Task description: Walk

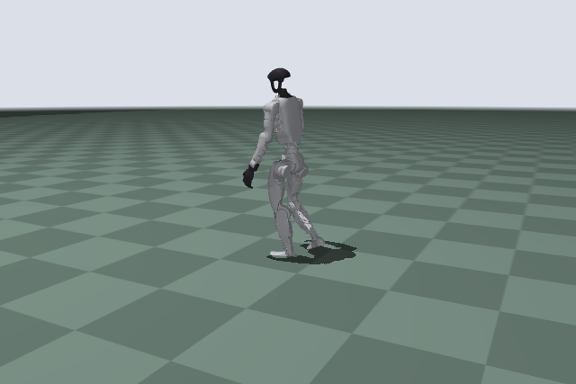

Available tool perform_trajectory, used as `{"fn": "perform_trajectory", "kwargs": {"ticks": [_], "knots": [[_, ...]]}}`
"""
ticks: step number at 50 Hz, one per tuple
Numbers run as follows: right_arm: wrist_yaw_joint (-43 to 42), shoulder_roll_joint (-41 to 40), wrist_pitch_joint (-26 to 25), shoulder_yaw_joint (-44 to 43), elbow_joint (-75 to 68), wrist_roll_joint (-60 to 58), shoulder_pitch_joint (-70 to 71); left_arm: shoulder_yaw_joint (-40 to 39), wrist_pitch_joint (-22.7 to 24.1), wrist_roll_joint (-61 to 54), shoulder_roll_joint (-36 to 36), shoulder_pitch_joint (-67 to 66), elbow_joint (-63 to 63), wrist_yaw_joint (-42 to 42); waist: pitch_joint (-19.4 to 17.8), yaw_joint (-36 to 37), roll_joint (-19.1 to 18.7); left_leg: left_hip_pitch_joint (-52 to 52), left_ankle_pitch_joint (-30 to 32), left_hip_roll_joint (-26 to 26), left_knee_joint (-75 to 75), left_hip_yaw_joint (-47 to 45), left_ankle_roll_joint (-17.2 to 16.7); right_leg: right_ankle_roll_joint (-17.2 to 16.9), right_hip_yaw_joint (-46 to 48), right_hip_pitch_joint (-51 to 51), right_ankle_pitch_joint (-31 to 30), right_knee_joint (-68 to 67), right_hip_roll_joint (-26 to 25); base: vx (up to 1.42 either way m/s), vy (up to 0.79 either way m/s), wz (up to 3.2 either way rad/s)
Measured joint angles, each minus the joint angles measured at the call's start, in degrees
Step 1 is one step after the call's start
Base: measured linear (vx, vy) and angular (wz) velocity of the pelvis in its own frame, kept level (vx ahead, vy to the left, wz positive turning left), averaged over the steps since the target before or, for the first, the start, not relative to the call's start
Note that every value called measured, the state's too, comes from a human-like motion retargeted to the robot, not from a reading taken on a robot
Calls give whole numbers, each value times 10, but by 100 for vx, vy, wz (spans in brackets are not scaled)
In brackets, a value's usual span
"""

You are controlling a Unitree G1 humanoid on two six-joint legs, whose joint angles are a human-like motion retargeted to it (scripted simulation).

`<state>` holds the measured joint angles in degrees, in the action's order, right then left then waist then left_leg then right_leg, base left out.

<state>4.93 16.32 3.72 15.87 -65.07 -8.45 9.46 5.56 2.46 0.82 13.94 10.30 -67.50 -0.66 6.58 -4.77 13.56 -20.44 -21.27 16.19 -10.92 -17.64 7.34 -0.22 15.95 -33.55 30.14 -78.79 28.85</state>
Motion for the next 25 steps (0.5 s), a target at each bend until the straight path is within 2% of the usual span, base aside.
{"fn": "perform_trajectory", "kwargs": {"ticks": [3, 5, 7, 8, 10, 13, 18, 20, 25], "knots": [[-5, -7, -3, 6, 3, 3, 9, 14, -2, -4, 2, 23, 9, 14, -15, -25, 11, 44, 34, 27, 64, 58, -4, -6, -47, -47, 35, 42, -14, 19, -11, 181], [-8, -12, -7, 11, 1, 6, 24, 22, -2, -7, 4, 41, 12, 19, -30, -24, -8, 82, 65, 9, 128, 99, -12, -12, -68, -59, 38, 117, -72, 19, -13, 135], [-11, -16, -9, 17, 0, 7, 23, 37, 1, -3, 3, 43, 16, 20, -33, -29, -10, 83, 69, 7, 128, 132, -16, -27, -114, -71, 37, 186, -115, 17, -14, 143], [-12, -19, -11, 20, -2, 7, 26, 43, 2, 1, 4, 48, 18, 19, -34, -24, -22, 79, 67, -9, 125, 147, -20, -32, -129, -68, 26, 233, -152, 17, -14, 128], [-15, -24, -13, 27, -3, 5, 22, 56, 5, 8, 1, 46, 20, 18, -33, -22, -18, 75, 75, -4, 127, 176, -21, -41, -171, -74, 21, 268, -178, 14, -14, 136], [-21, -33, -14, 33, -4, -3, 20, 65, 5, 20, -3, 36, 19, 16, -27, -8, -15, 67, 76, -3, 126, 209, -24, -30, -175, -67, 25, 292, -186, 14, -15, 116], [-44, -40, -13, 35, -5, -24, 20, 63, 2, 29, -8, 11, 12, 11, -28, 25, -19, 36, 50, -11, 71, 229, -30, -6, -124, -41, 43, 320, -173, 13, -15, 95], [-56, -39, -13, 33, -4, -30, 20, 60, 2, 30, -8, 1, 9, 9, -31, 35, -22, 14, 31, -16, 28, 214, -30, -1, -100, -29, 47, 332, -167, 11, -10, 98], [-84, -33, -13, 27, -7, -34, 22, 54, 2, 29, -5, -20, 0, 6, -35, 49, -34, -42, -24, -63, -85, 86, -9, 3, -37, -3, 57, 356, -153, 10, -4, 97]]}}
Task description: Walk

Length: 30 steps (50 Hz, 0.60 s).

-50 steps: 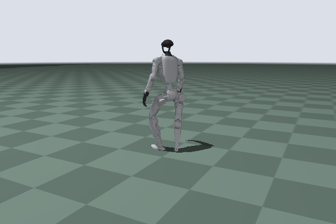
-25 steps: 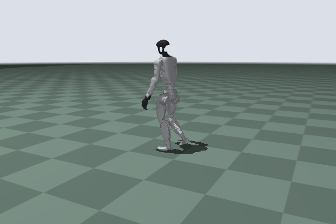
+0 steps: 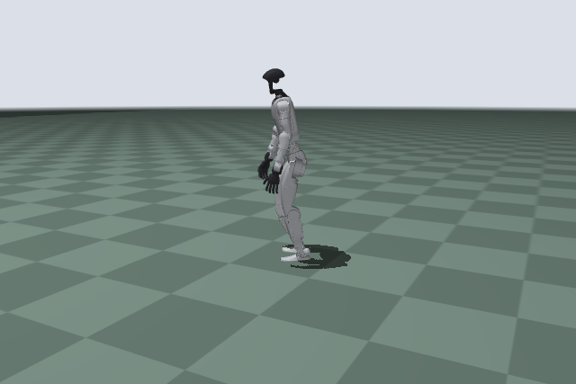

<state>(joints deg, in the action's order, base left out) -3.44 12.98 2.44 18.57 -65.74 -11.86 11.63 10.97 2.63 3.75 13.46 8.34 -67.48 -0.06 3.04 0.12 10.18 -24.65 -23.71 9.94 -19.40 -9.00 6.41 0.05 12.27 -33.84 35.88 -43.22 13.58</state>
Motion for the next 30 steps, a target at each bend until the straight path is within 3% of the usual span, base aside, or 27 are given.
{"fn": "perform_trajectory", "kwargs": {"ticks": [9, 18, 20, 22, 30], "knots": [[-25, 11, 4, 3, -5, 9, 2, 2, 0, -5, 3, -22, -15, -4, -1, 15, -19, -27, -53, -28, -67, -24, 7, 11, 42, 15, 20, -24, 2, 11, 2, 30], [-13, 9, 7, 13, -20, 24, 7, 32, -1, 3, 2, -14, -8, -9, -24, -39, -9, 38, -68, 22, -32, -22, 9, 25, 33, -67, 25, -214, 90, 15, 3, 20], [-11, 6, 6, 11, -26, 30, 8, 38, -2, 6, 2, -7, -3, -8, -25, -53, -7, 53, -67, 31, -17, -22, 7, 21, 32, -91, 25, -207, 99, 22, -1, -3], [-8, 4, 5, 6, -35, 40, 20, 40, -4, 10, 3, 9, 0, -7, -23, -55, -15, 104, -28, 34, 85, -18, 6, 17, 42, -107, 13, -157, 84, 26, -3, -35], [-16, 0, -2, -17, -42, 56, 14, 46, 5, 20, 3, 26, 22, 9, 1, -58, -8, 123, -48, 43, 73, -44, 4, -2, 88, -140, -15, -56, 90, 26, -5, -44]]}}
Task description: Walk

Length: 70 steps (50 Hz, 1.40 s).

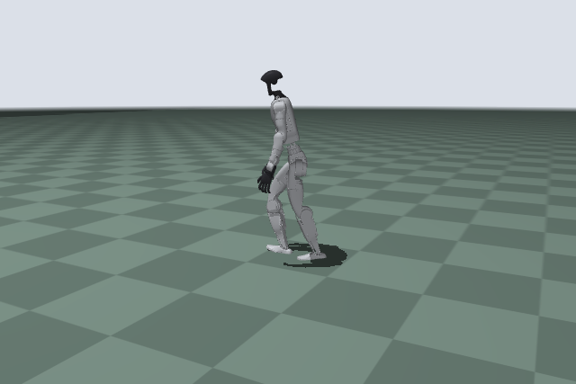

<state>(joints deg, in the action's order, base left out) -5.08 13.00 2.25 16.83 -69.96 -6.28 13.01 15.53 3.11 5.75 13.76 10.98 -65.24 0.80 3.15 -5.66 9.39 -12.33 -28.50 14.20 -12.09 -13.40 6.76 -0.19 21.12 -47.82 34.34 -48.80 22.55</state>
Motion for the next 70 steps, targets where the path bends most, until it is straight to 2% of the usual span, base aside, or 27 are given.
{"fn": "perform_trajectory", "kwargs": {"ticks": [4, 7, 10, 12, 13, 15, 17, 20, 24, 28, 30, 32, 35, 40, 43, 45, 47, 48, 50, 52, 56, 60, 63, 70], "knots": [[-12, 4, -1, -9, -1, -3, -3, -6, 5, -2, -4, -1, 11, 7, 6, 6, -8, 2, -17, -15, -60, -17, -8, 16, 7, 25, 1, -6, -10, 31, -9, -54], [-23, 8, -2, -12, -4, -9, -3, -12, 10, -7, -9, -9, 22, 9, 1, 11, -20, -15, -22, -44, -163, -27, -23, 28, 1, 54, 13, -9, -32, 30, -12, -63], [-31, 10, -4, -15, -8, -14, 0, -16, 14, -14, -10, -20, 36, 8, -16, 32, -54, -64, -21, -109, -352, -6, -47, 42, 5, 102, 19, 11, -98, 27, -14, -126], [-34, 14, -6, -19, -9, -15, 6, -16, 14, -19, -12, -26, 45, 5, -29, 64, -106, -104, -10, -196, -491, 17, -65, 59, 18, 147, 0, 69, -189, 23, -12, -176], [-37, 14, -6, -19, -8, -15, 4, -15, 15, -21, -14, -31, 47, 6, -30, 70, -112, -116, 1, -208, -530, 25, -63, 61, 11, 151, 3, 64, -202, 23, -10, -157], [-41, 16, -9, -23, -7, -11, 10, -14, 15, -27, -15, -35, 52, 5, -34, 91, -134, -147, 13, -242, -593, 56, -64, 69, 0, 187, -17, 123, -258, 24, -10, -156], [-46, 14, -10, -23, -4, -8, 9, -14, 15, -33, -17, -47, 51, 6, -35, 103, -139, -172, 1, -246, -618, 79, -54, 67, -21, 197, -15, 123, -280, 24, -8, -151], [-48, 11, -13, -25, 7, 1, 19, -16, 15, -48, -14, -54, 43, 5, -36, 116, -133, -208, -26, -224, -584, 113, -39, 59, -62, 238, -39, 187, -313, 26, -9, -150], [-44, 5, -11, -12, 34, 9, 28, -20, 14, -64, -10, -70, 26, 6, -31, 112, -111, -247, -40, -152, -466, 154, -32, 43, -127, 250, -43, 194, -315, 25, -12, -158], [-39, -2, -8, 12, 62, 13, 40, -26, 14, -68, -3, -81, 9, 10, -20, 91, -83, -273, 3, -62, -320, 202, -46, 29, -200, 235, -35, 172, -304, 24, -17, -163], [-40, -6, -5, 23, 71, 11, 41, -25, 14, -67, -1, -90, 7, 16, -20, 82, -85, -295, 16, -31, -297, 229, -57, 27, -229, 223, -24, 138, -315, 22, -18, -175], [-38, -7, -5, 37, 82, 9, 52, -32, 14, -68, 8, -87, 2, 22, -15, 64, -65, -280, 66, 7, -197, 252, -64, 23, -272, 220, -15, 130, -306, 27, -18, -169], [-41, -5, -2, 51, 88, 4, 53, -35, 14, -71, 16, -93, 1, 33, -15, 50, -61, -301, 80, 42, -193, 277, -70, 22, -318, 209, 9, 81, -328, 26, -16, -188], [-36, -5, -2, 67, 76, 2, 57, -49, 12, -83, 37, -92, -6, 48, -17, 36, -32, -298, 93, 75, -201, 296, -66, 13, -392, 223, 41, 24, -352, 31, -12, -217], [-30, -10, -3, 69, 58, 8, 55, -57, 8, -92, 47, -90, -20, 53, -23, 39, -6, -281, 66, 75, -238, 282, -49, -1, -374, 243, 48, -15, -340, 33, -8, -252], [-22, -13, -4, 68, 44, 15, 52, -60, 4, -98, 50, -88, -32, 52, -31, 39, 15, -263, 39, 69, -266, 256, -30, -25, -365, 256, 38, -54, -327, 33, -4, -237], [-11, -16, -5, 65, 31, 26, 50, -60, -2, -102, 51, -80, -50, 49, -47, 43, 37, -229, 9, 60, -286, 221, -10, -60, -344, 266, 4, -114, -301, 32, -2, -254], [-3, -16, -6, 61, 23, 36, 54, -60, -5, -104, 53, -68, -63, 44, -69, 53, 50, -192, -4, 52, -282, 200, -1, -77, -328, 278, -26, -151, -281, 31, 0, -272], [5, -17, -6, 58, 15, 50, 48, -57, -12, -103, 46, -62, -75, 43, -80, 53, 65, -169, -34, 40, -306, 162, 15, -95, -281, 264, -68, -237, -229, 29, 2, -256], [16, -13, -5, 48, 6, 72, 53, -52, -20, -98, 42, -38, -91, 40, -91, 61, 69, -127, -54, 19, -290, 127, 25, -85, -240, 235, -86, -309, -177, 29, 5, -247], [23, -8, -2, 29, 0, 108, 47, -39, -33, -85, 27, -5, -103, 44, -93, 47, 66, -63, -87, -7, -263, 70, 33, -34, -177, 169, -52, -386, -71, 31, 8, -197], [22, 2, 3, 8, 5, 144, 35, -29, -40, -80, 17, 36, -100, 43, -97, 13, 49, 9, -103, -22, -212, 43, 29, -3, -143, 109, 0, -351, -25, 34, 5, -114], [20, 13, 2, -6, 14, 165, 24, -25, -37, -82, 15, 69, -85, 40, -107, -10, 21, 65, -110, -42, -168, 39, 25, 0, -121, 86, 13, -255, -38, 37, 0, -68], [6, 29, -4, -47, 19, 180, -4, -9, -19, -75, 18, 128, -29, 39, -122, -36, -33, 124, -148, -89, -174, 47, 18, -37, -140, 77, -26, 7, -125, 37, -8, -29]]}}
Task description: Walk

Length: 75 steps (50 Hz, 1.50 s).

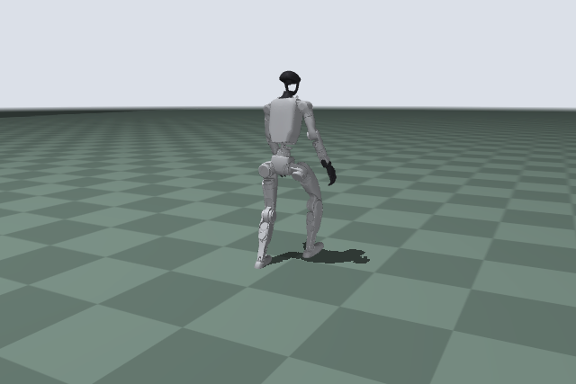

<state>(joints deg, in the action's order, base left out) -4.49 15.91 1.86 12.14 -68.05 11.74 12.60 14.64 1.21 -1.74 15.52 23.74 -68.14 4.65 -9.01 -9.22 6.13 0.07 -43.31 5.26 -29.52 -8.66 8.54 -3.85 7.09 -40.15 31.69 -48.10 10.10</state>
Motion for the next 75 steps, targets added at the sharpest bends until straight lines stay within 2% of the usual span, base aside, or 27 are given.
{"fn": "perform_trajectory", "kwargs": {"ticks": [5, 9, 13, 15, 17, 20, 25, 30, 35, 37, 38, 43, 45, 47, 48, 50, 52, 55, 57, 61, 64, 67, 70, 73, 75], "knots": [[-14, 7, 0, -19, -2, -14, -16, 9, 6, 18, -7, 7, 32, -5, -4, -5, -15, 42, -14, -20, -35, 18, -5, 2, -21, 30, -21, 7, -18, 42, -16, 5], [-23, 7, 0, -19, -2, -32, -25, 15, 8, 25, -15, -12, 44, -13, -5, 0, -38, 42, -7, -65, -146, 39, -25, 29, -6, 65, -15, -35, -47, 45, -20, -8], [-23, 9, 0, -4, -2, -59, -24, 20, 8, 25, -21, -43, 51, -27, -6, 16, -101, -7, 54, -140, -312, 92, -65, 71, 33, 122, -10, 0, -132, 44, -20, -28], [-19, 10, -1, 6, -1, -72, -20, 25, 10, 27, -24, -57, 52, -32, -6, 28, -130, -46, 114, -185, -406, 102, -81, 88, 46, 149, -11, 29, -173, 42, -16, -20], [-16, 13, -1, 15, 1, -83, -14, 30, 10, 32, -26, -67, 52, -37, -6, 41, -147, -90, 162, -220, -485, 104, -79, 100, 51, 178, -10, 59, -202, 44, -15, -7], [-9, 17, -3, 28, 5, -104, -2, 35, 8, 40, -27, -77, 45, -42, -7, 64, -157, -155, 177, -244, -566, 104, -60, 108, 48, 227, -5, 105, -227, 46, -15, -1], [4, 19, -5, 45, 13, -130, 22, 26, 5, 46, -28, -98, 18, -39, -9, 100, -147, -257, 110, -217, -568, 82, -26, 102, 36, 307, 16, 166, -231, 47, -12, -1], [19, 9, -1, 60, 24, -143, 39, 7, 1, 42, -28, -128, -20, -41, -10, 119, -124, -324, 73, -166, -414, 35, -26, 91, 26, 372, 49, 196, -205, 47, -6, -4], [28, -4, 1, 78, 32, -158, 49, -12, -10, 48, -26, -162, -57, -49, 6, 111, -91, -348, 99, -90, -164, 0, -46, 74, 37, 408, 75, 209, -163, 46, 2, 20], [31, -8, 1, 82, 32, -162, 46, -15, -13, 50, -26, -176, -68, -52, 9, 108, -87, -358, 98, -78, -120, -4, -50, 69, 42, 411, 89, 183, -156, 45, 7, 24], [35, -10, 0, 85, 31, -164, 47, -19, -15, 52, -23, -180, -74, -57, 18, 104, -71, -340, 120, -55, -53, -16, -47, 66, 42, 409, 97, 175, -139, 50, 7, 22], [44, -18, -5, 86, 16, -164, 22, -26, -23, 50, -19, -199, -94, -69, 35, 102, -41, -335, 144, -33, -86, -37, -26, 52, 52, 408, 117, 68, -90, 52, 6, 1], [49, -21, -8, 83, 6, -162, 7, -26, -25, 48, -18, -201, -98, -76, 41, 98, -23, -325, 148, -17, -109, -44, -11, 40, 53, 402, 102, 3, -59, 54, 7, 8], [56, -21, -12, 78, -4, -157, -9, -23, -26, 45, -16, -198, -99, -84, 46, 91, 4, -302, 145, 16, -104, -52, 8, 15, 52, 385, 24, -90, -6, 52, 10, 23], [62, -21, -14, 73, -8, -153, -14, -20, -26, 43, -12, -192, -98, -90, 46, 85, 30, -273, 157, 53, -63, -59, 22, 1, 43, 368, -24, -151, 40, 51, 11, 37], [67, -20, -17, 66, -14, -146, -28, -13, -25, 44, -12, -185, -91, -93, 47, 69, 54, -249, 147, 87, -63, -58, 41, -5, 30, 340, -97, -250, 88, 50, 10, 44], [70, -15, -19, 55, -17, -137, -27, -5, -26, 46, -6, -164, -81, -91, 42, 56, 75, -200, 154, 124, -11, -50, 56, 1, -1, 296, -130, -327, 129, 50, 10, 35], [59, -8, -18, 41, -14, -121, -24, 6, -29, 51, 0, -129, -67, -79, 31, 36, 78, -131, 149, 146, 34, -24, 63, 33, -19, 242, -98, -391, 158, 52, 7, 25], [47, -5, -15, 35, -7, -110, -29, 13, -28, 52, 0, -113, -57, -68, 28, 21, 81, -102, 133, 156, 30, -11, 63, 54, -18, 211, -47, -399, 176, 53, 3, 24], [22, 2, -10, 25, 21, -89, -24, 17, -24, 46, 5, -62, -37, -50, 9, 3, 58, -21, 109, 145, 67, 29, 58, 76, 4, 154, 25, -324, 151, 56, -1, 17], [8, 2, -8, 18, 39, -79, -23, 21, -20, 44, 5, -33, -21, -43, -3, -4, 44, 19, 79, 130, 60, 50, 56, 68, 26, 123, 42, -226, 118, 57, -6, 14], [0, 1, -9, 11, 48, -67, -17, 26, -16, 43, 4, -8, -11, -44, -11, -1, 18, 48, 48, 97, 53, 65, 53, 44, 56, 108, 28, -89, 56, 58, -10, -1], [-4, -1, -11, 3, 48, -61, -15, 29, -14, 48, 3, 2, -5, -52, -1, 8, -6, 53, 19, 71, 35, 71, 48, 17, 82, 99, 0, 66, -5, 56, -12, -12], [-7, -3, -13, -6, 43, -58, -21, 29, -14, 55, 0, -9, -3, -59, 5, 12, -8, 58, -5, 68, -9, 72, 41, 4, 84, 77, -3, 93, -17, 55, -13, -4], [-5, 2, -15, -16, 29, -59, -19, 25, -16, 64, -3, -21, -2, -72, 18, 14, -29, 68, -8, 46, -14, 80, 35, 12, 99, 107, -43, 164, -48, 63, -13, 7]]}}
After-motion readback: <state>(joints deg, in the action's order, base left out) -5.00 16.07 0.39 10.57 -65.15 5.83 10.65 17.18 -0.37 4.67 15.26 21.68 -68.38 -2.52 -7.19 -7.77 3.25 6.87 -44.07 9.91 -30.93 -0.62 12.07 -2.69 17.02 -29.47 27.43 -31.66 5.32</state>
